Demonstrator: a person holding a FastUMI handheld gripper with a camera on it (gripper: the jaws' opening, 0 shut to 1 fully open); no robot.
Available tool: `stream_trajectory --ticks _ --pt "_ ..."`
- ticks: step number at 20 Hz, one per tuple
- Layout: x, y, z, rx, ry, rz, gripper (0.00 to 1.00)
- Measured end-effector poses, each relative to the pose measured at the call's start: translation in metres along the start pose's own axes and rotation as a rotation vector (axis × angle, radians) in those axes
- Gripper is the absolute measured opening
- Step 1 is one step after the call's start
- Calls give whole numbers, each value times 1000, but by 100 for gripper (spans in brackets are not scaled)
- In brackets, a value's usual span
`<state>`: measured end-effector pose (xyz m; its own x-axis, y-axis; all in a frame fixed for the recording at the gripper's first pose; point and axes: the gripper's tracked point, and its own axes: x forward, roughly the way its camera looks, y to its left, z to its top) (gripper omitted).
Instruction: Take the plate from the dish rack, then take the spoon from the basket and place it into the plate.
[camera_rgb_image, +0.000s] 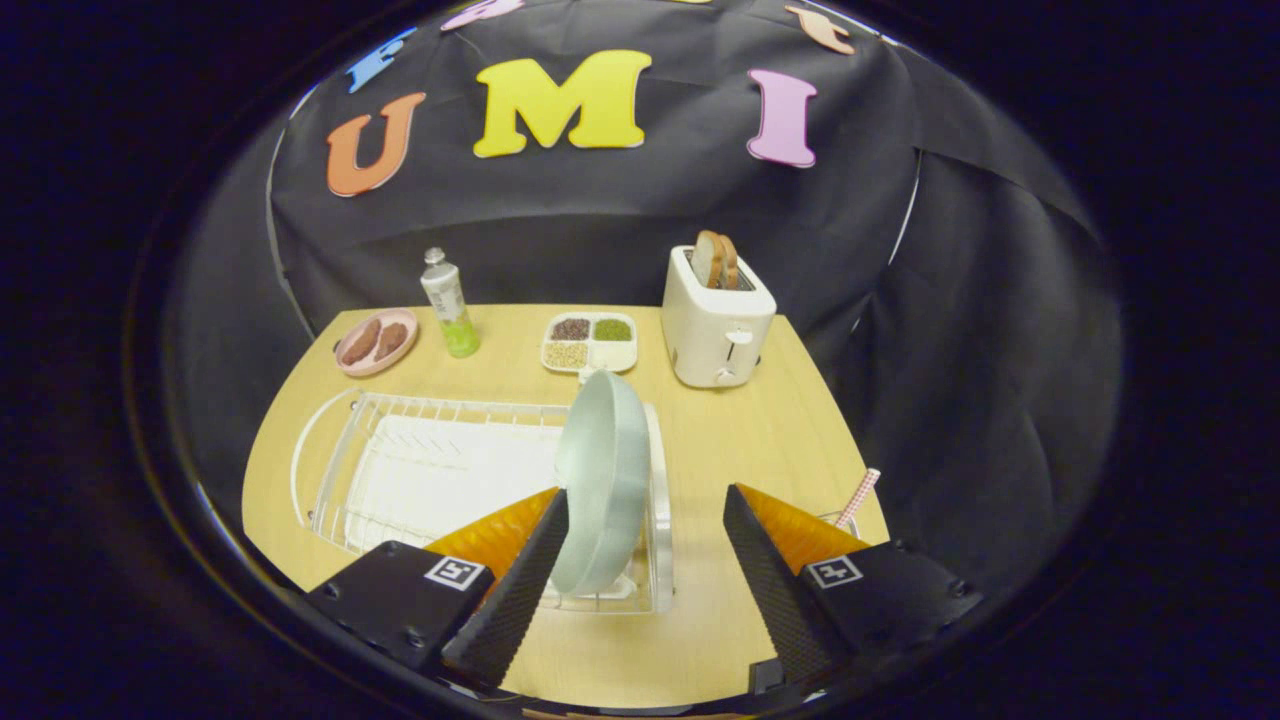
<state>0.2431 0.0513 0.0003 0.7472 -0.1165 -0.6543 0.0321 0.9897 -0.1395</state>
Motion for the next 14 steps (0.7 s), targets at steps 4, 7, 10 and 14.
stream_trajectory --ticks 4,7,10,14 --pt "20 -4 17 -52 149 -85 96" --pt "27 2 19 -33 226 -116 76" --pt "33 6 28 -81 257 -141 65" --pt "29 33 21 -168 316 -128 44"
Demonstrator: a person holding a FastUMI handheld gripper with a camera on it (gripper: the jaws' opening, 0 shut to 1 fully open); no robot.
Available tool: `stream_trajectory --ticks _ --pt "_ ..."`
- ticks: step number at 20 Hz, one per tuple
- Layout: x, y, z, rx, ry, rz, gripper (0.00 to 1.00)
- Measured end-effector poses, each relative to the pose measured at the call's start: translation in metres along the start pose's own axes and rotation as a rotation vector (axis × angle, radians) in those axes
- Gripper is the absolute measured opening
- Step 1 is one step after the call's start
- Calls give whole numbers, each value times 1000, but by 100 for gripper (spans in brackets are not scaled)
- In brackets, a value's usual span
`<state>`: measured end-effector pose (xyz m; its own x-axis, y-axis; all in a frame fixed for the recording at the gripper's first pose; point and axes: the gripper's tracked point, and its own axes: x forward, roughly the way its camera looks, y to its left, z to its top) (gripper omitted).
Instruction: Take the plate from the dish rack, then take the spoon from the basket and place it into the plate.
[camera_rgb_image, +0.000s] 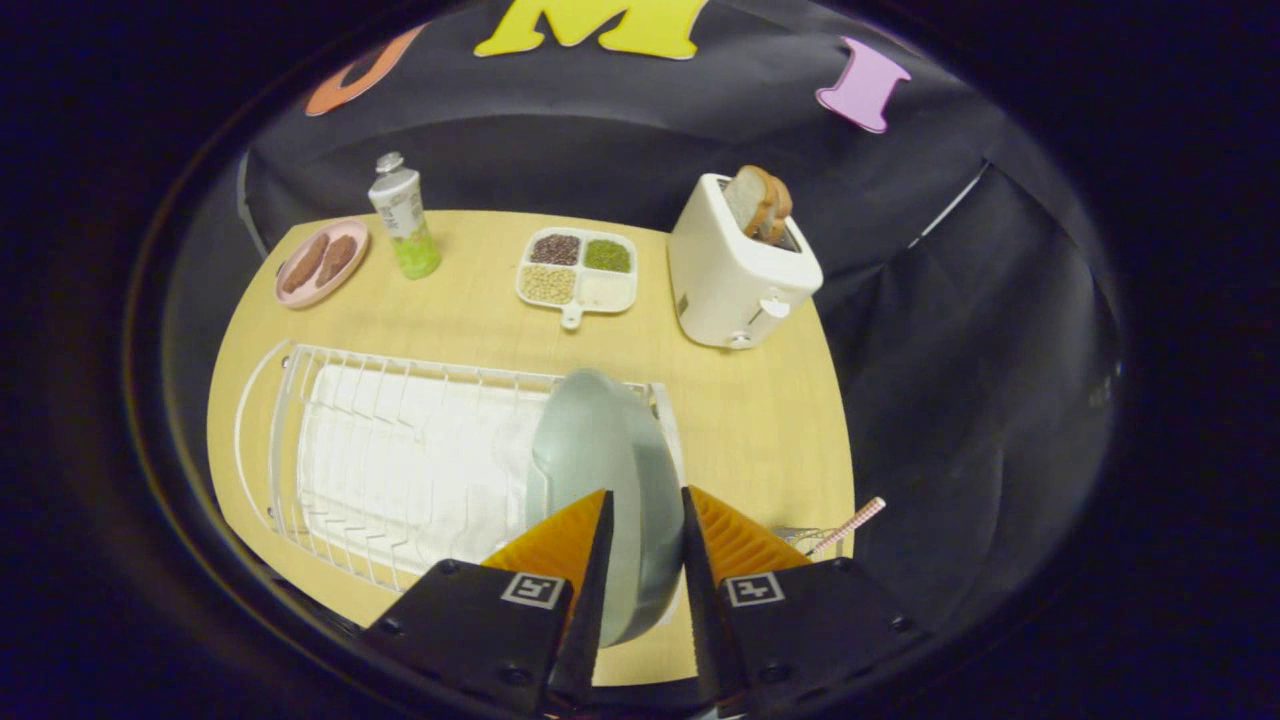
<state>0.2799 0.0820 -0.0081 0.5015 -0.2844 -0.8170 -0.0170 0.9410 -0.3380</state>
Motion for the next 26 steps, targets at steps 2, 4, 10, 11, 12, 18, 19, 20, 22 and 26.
stream_trajectory --ticks 2,4,10,11,12,18,19,20,22,26 --pt "-1 3 -1 -27 -2 -67 35" --pt "-6 4 -1 -38 1 -153 32" --pt "-19 9 -2 -69 -48 -280 25" --pt "-22 9 0 -66 -63 -292 25" --pt "-26 10 2 -54 -78 -305 25" --pt "-45 3 6 6 -162 -337 24" --pt "-49 1 9 30 -186 -331 24" --pt "-55 -1 10 51 -208 -329 24" --pt "-68 -7 8 95 -246 -321 24" --pt "-92 5 -13 126 -253 -205 24"
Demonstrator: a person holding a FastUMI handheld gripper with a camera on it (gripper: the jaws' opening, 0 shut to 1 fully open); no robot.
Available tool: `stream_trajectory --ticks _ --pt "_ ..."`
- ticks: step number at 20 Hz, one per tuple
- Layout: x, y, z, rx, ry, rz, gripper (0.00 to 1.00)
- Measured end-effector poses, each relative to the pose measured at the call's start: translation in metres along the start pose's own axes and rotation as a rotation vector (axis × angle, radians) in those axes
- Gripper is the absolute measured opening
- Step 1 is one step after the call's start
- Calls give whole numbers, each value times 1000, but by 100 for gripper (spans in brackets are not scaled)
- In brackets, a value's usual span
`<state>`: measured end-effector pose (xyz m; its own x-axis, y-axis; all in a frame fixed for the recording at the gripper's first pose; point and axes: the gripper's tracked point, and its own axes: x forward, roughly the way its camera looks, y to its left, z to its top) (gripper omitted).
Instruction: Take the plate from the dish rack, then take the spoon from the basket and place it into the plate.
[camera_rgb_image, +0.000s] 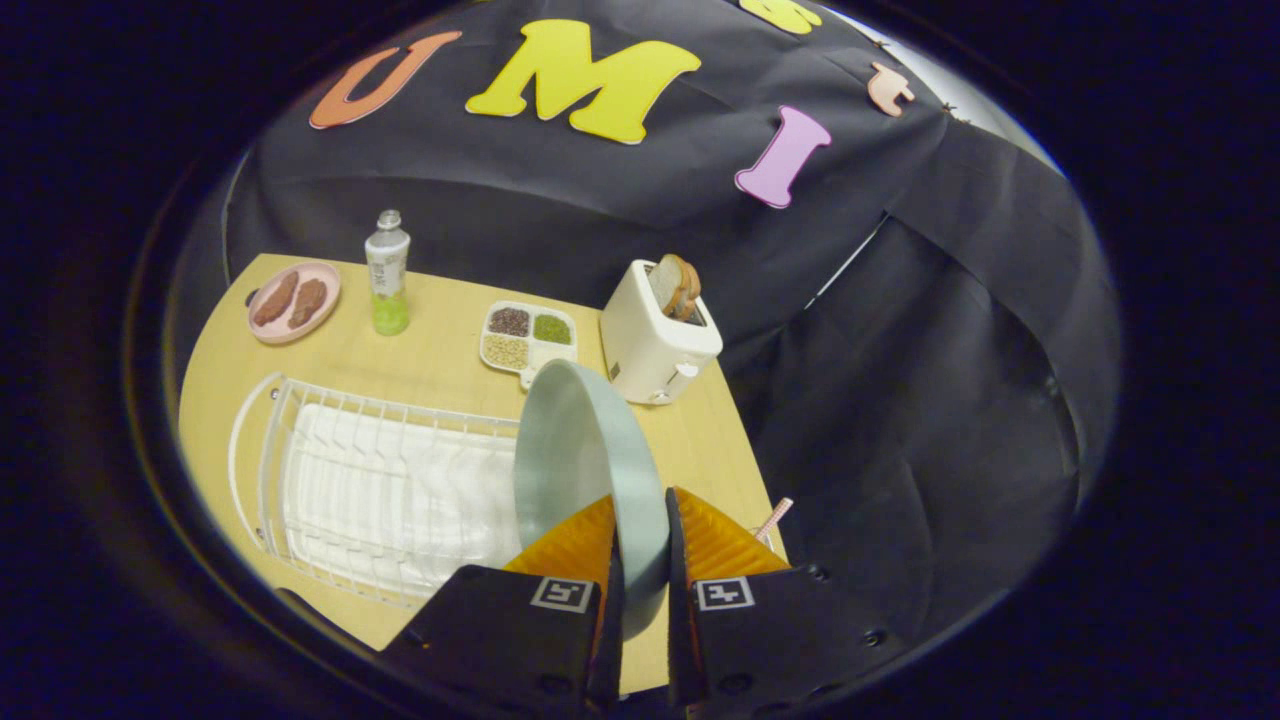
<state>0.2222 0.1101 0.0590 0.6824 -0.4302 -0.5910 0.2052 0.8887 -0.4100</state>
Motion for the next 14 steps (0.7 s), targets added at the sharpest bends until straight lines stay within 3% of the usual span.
stream_trajectory --ticks 7,14 --pt "-50 20 -73 30 -26 289 23" --pt "-63 39 -172 -3 -100 445 24"
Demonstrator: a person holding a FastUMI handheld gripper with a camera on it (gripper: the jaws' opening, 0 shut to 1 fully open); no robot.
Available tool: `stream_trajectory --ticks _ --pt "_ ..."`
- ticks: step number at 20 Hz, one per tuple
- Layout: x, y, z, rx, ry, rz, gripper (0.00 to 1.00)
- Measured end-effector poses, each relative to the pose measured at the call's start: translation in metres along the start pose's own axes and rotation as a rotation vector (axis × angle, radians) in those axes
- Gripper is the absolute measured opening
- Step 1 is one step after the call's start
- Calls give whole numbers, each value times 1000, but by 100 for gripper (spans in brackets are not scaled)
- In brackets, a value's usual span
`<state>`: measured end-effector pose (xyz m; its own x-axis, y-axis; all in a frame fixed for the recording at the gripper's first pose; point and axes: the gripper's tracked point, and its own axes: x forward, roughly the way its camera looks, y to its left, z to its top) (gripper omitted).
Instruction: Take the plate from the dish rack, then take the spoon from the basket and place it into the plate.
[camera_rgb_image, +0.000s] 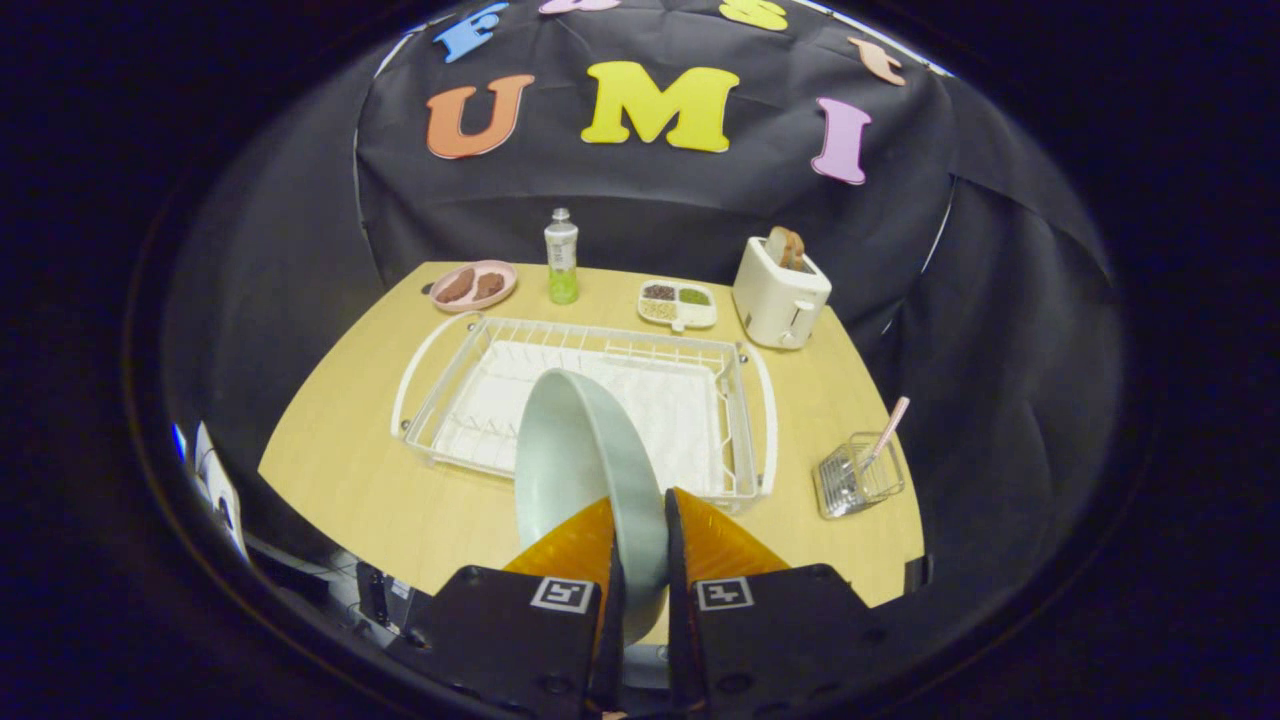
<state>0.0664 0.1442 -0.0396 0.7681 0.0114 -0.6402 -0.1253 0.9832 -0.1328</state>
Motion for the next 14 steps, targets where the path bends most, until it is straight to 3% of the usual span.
stream_trajectory --ticks 6,9,14 --pt "42 -16 -80 27 41 42 24" --pt "63 -23 -96 107 32 163 25" --pt "98 -49 -134 253 67 264 30"
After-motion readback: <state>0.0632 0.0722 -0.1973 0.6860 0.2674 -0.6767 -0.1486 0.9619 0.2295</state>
